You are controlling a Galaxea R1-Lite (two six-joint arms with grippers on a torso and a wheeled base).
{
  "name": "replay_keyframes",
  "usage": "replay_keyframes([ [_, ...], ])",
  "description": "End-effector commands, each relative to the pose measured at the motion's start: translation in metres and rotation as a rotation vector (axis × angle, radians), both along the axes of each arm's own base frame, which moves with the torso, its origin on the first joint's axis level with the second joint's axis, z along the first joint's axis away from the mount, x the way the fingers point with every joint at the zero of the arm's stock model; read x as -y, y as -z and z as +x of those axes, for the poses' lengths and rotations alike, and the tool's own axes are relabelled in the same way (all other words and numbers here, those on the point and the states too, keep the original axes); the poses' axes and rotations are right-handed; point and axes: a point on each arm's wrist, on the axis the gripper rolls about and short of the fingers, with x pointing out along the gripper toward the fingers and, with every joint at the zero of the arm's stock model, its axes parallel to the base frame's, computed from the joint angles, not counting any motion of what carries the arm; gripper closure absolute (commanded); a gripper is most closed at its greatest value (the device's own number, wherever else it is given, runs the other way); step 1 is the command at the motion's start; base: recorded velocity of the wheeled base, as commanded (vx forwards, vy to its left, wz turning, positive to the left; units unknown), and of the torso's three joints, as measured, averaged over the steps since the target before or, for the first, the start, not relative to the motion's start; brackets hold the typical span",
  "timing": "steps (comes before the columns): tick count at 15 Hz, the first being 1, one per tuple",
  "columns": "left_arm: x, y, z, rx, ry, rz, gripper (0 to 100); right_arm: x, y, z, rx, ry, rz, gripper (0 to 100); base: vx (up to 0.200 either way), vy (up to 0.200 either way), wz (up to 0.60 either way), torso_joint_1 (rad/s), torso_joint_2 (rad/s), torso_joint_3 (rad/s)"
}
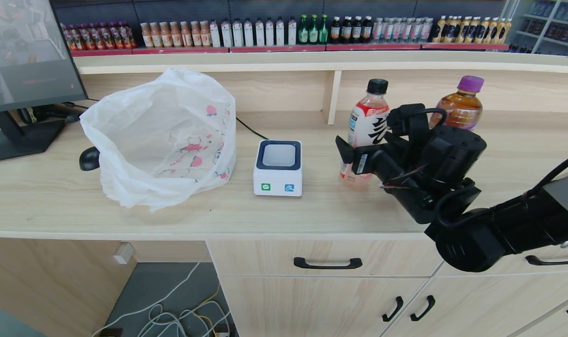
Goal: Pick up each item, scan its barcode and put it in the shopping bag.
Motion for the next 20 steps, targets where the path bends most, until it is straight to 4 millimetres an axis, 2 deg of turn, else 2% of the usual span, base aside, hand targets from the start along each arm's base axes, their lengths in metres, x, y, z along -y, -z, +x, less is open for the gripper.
replay_keyframes([
  [1,0.000,0.000,0.000,0.001,-0.001,0.000,0,-0.001,-0.001,0.003,0.008,0.000,0.003,0,0.000,0.000,0.00,0.000,0.00,0.000],
  [7,0.000,0.000,0.000,0.001,-0.001,0.000,0,-0.003,0.000,0.008,0.023,0.011,-0.023,0,0.000,0.000,0.00,0.000,0.00,0.000],
  [8,0.000,0.000,0.000,0.001,-0.001,0.000,0,-0.003,-0.001,0.008,0.028,0.009,-0.025,100,0.000,0.000,0.00,0.000,0.00,0.000],
  [11,0.000,0.000,0.000,0.001,-0.001,0.000,0,-0.002,-0.003,0.005,0.040,0.007,-0.016,100,0.000,0.000,0.00,0.000,0.00,0.000],
  [15,0.000,0.000,0.000,0.001,-0.001,0.000,0,0.002,-0.020,-0.004,0.079,0.005,0.004,100,0.000,0.000,0.00,0.000,0.00,0.000],
  [20,0.000,0.000,0.000,0.001,-0.001,0.000,0,0.011,-0.044,-0.036,0.129,-0.019,0.032,100,0.000,0.000,0.00,0.000,0.00,0.000],
])
